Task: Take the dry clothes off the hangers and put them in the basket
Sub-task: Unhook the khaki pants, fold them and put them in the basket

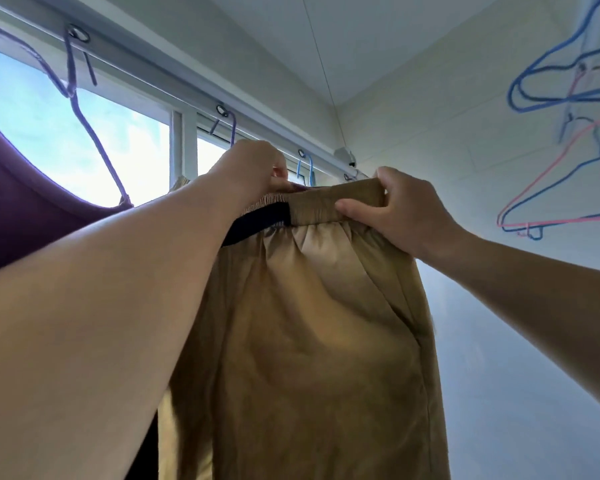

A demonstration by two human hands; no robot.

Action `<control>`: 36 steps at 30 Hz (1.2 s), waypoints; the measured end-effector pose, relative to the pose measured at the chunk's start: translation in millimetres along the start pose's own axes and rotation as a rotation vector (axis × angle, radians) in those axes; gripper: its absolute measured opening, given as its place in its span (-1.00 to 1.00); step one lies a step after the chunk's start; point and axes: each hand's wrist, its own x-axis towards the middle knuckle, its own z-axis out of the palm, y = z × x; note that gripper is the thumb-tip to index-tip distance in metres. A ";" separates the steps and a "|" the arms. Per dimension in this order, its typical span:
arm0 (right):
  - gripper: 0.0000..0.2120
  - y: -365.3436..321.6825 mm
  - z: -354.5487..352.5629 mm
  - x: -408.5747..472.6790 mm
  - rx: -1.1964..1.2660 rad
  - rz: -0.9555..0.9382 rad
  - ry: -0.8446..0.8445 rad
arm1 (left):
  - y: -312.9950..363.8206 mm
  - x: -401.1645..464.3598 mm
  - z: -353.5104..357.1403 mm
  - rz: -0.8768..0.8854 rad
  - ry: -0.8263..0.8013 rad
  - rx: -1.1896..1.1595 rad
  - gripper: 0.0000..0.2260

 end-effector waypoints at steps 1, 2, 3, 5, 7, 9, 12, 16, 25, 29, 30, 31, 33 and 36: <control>-0.64 2.8 -2.2 -4.2 -0.003 -0.020 0.018 | 0.7 1.0 0.3 -0.008 0.003 0.002 -0.71; -0.65 5.7 -4.3 -9.0 -0.006 -0.037 0.036 | 3.0 2.4 0.8 -0.016 0.009 -0.002 -0.70; -0.65 8.0 -5.2 -13.3 -0.006 -0.054 0.056 | 4.7 3.5 1.5 -0.027 0.018 -0.011 -0.71; -0.62 10.5 -5.3 -20.2 0.002 -0.075 0.104 | 8.3 5.5 3.4 -0.046 0.027 -0.023 -0.72; -0.63 11.8 -3.7 -25.8 0.028 -0.089 0.143 | 10.1 5.6 5.5 -0.051 0.032 -0.029 -0.72; -0.67 14.8 0.3 -33.5 0.039 -0.116 0.156 | 9.3 4.1 7.7 -0.046 0.056 -0.046 -0.71; -0.60 20.9 10.5 -51.1 0.029 -0.163 0.140 | 10.4 2.8 6.7 -0.061 0.138 -0.120 -0.70; -0.60 25.4 26.2 -60.5 0.080 -0.081 0.061 | 13.1 5.8 6.1 -0.105 0.185 -0.243 -0.71; -0.67 21.5 49.2 -39.6 0.129 0.067 -0.094 | -13.9 -42.0 71.6 -0.437 0.462 -0.548 -0.57; -0.75 16.5 68.5 -53.7 0.116 0.040 -0.246 | -10.3 -91.0 103.1 -0.495 0.447 -0.565 -0.64; -0.78 15.8 73.0 -59.6 0.113 0.042 -0.297 | -7.7 -102.9 110.6 -0.518 0.447 -0.578 -0.65; -0.78 15.8 78.4 -66.4 0.111 0.043 -0.350 | -5.3 -114.7 118.0 -0.540 0.445 -0.600 -0.65; -0.78 15.9 88.9 -81.5 0.103 0.039 -0.448 | 0.9 -138.5 132.2 -0.568 0.413 -0.670 -0.66; -0.76 18.0 98.8 -103.7 0.125 0.064 -0.576 | 12.2 -175.5 153.6 -0.532 0.251 -0.815 -0.76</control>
